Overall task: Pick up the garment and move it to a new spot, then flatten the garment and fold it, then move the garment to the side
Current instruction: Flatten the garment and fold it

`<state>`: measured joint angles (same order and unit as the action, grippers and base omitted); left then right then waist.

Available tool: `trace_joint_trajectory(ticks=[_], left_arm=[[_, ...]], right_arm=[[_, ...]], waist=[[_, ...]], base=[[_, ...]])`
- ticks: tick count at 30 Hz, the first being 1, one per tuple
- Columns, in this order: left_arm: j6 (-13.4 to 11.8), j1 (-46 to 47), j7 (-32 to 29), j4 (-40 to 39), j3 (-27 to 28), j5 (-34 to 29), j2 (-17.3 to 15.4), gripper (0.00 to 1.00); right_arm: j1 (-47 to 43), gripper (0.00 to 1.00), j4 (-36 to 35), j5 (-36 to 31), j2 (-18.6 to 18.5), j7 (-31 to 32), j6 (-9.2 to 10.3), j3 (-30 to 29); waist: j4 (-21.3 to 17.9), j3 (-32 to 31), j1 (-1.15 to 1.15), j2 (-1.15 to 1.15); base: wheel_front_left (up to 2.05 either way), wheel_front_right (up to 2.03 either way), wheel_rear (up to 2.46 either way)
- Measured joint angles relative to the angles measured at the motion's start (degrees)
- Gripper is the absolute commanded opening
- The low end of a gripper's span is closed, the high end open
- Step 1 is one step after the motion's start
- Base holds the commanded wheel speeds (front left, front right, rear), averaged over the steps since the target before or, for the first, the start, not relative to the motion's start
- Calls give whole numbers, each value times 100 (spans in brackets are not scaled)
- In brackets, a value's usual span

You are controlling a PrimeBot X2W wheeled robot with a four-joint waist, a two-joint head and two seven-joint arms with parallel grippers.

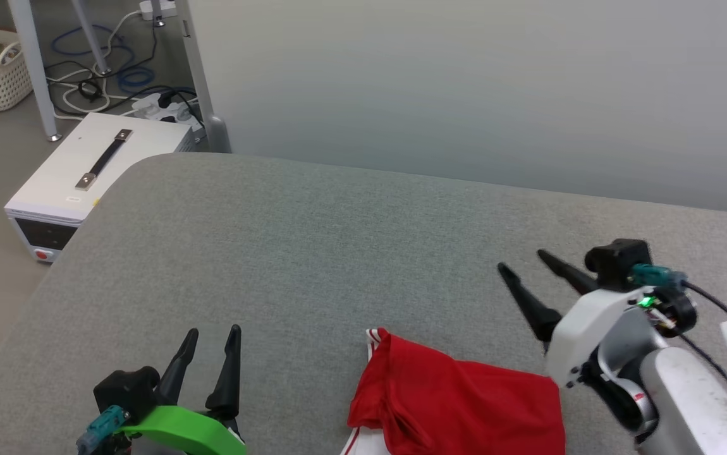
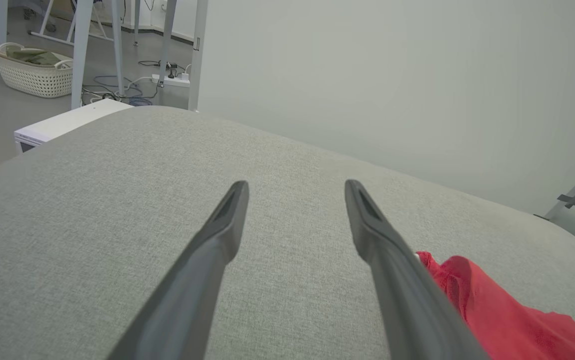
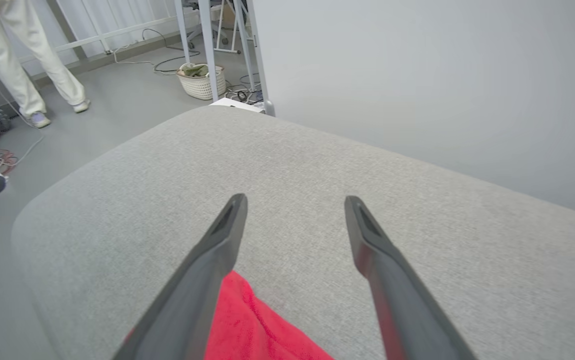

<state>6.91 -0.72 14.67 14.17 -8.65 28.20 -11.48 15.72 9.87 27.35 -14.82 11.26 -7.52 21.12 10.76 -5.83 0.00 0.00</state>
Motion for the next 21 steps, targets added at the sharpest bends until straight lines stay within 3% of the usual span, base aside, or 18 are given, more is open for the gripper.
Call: trace_joint_trajectory(ticks=[6,10,15,21], left_arm=[[0,2,0,-122,-94,-49,71,100],[0,2,0,-176,-131,-58,94,100],[18,-11,-1,-229,-198,-101,163,100],[35,-155,-1,-320,-196,-163,197,100]], right_arm=[[-147,100,-463,-860,-538,-572,0,-648],[-549,100,-691,-1126,-606,-872,1,-1067],[-1433,100,-1068,-1327,-325,-1362,1,-1956],[-2232,100,-1234,-1567,86,-1771,1,-2295]], waist=[[-249,8,0,0],[-382,33,0,0],[-535,52,0,0],[-628,35,0,0]], base=[[0,0,0],[0,0,0],[0,0,0],[0,0,0]])
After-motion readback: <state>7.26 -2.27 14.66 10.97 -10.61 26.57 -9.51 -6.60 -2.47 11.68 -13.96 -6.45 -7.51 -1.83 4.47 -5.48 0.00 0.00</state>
